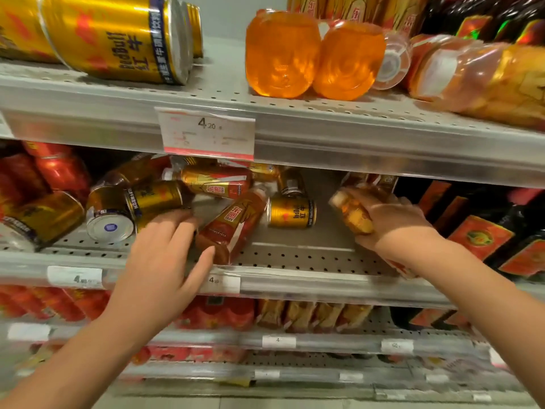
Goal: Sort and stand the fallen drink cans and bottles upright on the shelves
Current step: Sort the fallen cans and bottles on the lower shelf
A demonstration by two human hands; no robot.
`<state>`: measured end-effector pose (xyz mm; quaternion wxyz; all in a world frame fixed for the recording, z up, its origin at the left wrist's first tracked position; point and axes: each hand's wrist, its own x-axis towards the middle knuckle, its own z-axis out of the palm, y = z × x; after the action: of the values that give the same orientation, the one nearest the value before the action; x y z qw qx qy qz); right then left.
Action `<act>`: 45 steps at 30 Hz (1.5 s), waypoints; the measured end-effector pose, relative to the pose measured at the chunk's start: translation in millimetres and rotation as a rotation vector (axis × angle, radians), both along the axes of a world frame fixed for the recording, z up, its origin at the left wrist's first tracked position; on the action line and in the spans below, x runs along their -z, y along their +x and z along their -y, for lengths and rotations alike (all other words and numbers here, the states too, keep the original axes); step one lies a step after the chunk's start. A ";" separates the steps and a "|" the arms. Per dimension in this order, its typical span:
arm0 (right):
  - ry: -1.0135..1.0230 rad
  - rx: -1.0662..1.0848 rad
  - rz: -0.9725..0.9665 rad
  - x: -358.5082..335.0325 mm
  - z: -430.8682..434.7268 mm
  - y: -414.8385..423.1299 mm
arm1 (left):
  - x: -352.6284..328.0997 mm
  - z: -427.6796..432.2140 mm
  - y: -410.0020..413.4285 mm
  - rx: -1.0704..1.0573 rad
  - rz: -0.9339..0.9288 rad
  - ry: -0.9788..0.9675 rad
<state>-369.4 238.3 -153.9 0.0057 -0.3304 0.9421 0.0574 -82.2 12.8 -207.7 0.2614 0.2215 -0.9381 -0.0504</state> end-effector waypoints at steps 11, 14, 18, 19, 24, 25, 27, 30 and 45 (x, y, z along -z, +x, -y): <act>0.015 -0.124 0.061 37.3 -11.4 -38.6 | -12.5 -27.5 -37.1 -0.135 0.109 0.123; 0.083 -0.092 0.008 34.3 -10.6 -31.1 | -12.7 -27.5 -53.3 -0.185 0.233 0.129; 0.028 -0.087 0.062 29.2 -5.7 -18.4 | -9.1 -28.2 -71.1 -0.237 0.324 0.138; -0.035 -0.115 0.067 27.4 -1.9 -15.4 | -8.8 -28.6 -74.0 -0.257 0.338 0.131; -0.309 -0.316 0.118 26.2 33.3 -2.3 | -9.8 -23.3 -82.2 -0.318 0.433 0.138; -0.334 -0.351 0.114 28.2 41.1 -0.4 | -11.6 -20.4 -83.3 -0.330 0.455 0.153; -0.369 -0.401 0.106 33.8 56.5 2.9 | -14.2 -14.6 -84.5 -0.335 0.487 0.179; -0.375 -0.428 0.134 46.4 76.2 5.5 | -13.8 -8.3 -82.4 -0.305 0.474 0.241; -0.738 -0.261 0.083 40.2 44.3 -8.5 | -15.5 -41.8 -106.9 -0.288 0.440 0.414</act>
<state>-377.9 194.0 -194.1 -0.0827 -0.4293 0.8485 -0.2984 -189.1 54.6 -192.3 0.0065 0.4058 -0.9009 -0.1537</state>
